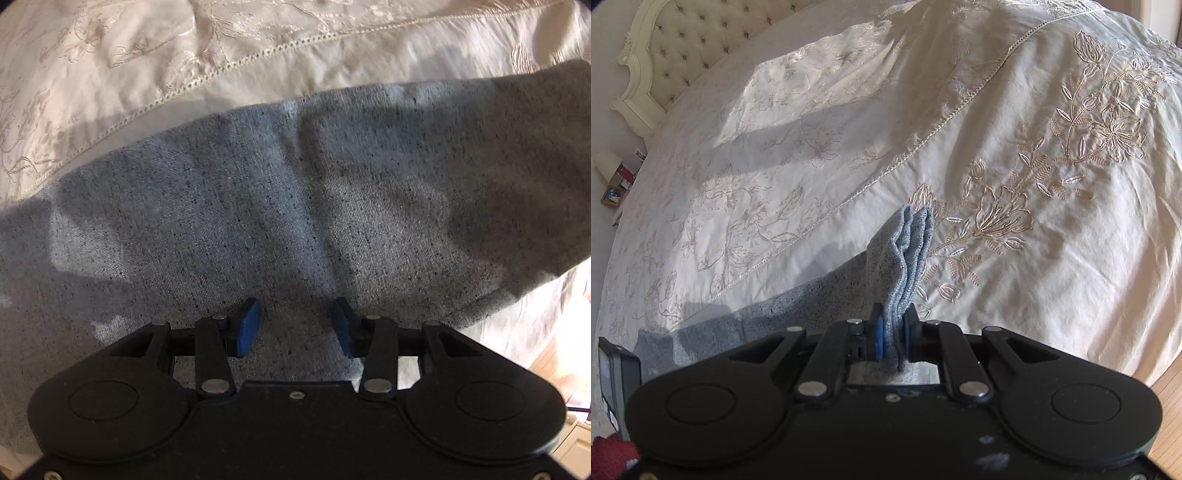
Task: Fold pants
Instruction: 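Grasp the trouser edge with the right tool, lift and fold it over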
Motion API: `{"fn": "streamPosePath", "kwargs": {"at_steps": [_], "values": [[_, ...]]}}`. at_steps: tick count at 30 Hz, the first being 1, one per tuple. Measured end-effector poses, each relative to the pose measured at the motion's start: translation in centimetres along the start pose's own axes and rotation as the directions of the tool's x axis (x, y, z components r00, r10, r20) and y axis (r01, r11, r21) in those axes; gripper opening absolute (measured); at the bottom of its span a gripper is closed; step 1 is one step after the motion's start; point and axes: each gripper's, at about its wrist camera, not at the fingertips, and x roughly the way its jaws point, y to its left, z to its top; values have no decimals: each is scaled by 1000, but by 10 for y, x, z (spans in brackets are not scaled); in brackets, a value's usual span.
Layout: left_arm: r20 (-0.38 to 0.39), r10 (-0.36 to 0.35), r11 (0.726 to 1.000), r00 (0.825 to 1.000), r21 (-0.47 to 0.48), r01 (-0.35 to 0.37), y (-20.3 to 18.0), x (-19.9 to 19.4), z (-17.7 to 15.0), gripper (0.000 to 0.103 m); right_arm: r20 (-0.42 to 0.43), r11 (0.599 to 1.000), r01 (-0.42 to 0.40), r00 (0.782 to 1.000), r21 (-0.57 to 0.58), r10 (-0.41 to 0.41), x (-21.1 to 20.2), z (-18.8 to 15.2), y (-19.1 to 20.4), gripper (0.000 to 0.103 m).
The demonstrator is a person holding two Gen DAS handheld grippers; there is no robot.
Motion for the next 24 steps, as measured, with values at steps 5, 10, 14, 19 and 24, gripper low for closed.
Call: {"fn": "streamPosePath", "kwargs": {"at_steps": [5,10,14,19,24], "values": [[68,-55,998,996,-28,57,24,-22,0,51,51,999,20,999,-37,-19,-19,-5,38,11],[141,-38,992,989,-112,54,93,-56,-23,51,100,985,21,995,-172,-4,-43,-21,122,11],[151,2,976,989,-214,31,163,-69,-54,51,97,948,-47,992,-316,82,-49,-50,212,12],[133,63,946,989,-323,-17,240,-71,-91,51,-20,895,-175,983,-411,183,-2,-111,320,12],[105,106,927,989,-370,-60,296,-73,-129,51,-145,847,-197,979,-494,143,75,-188,401,12]]}}
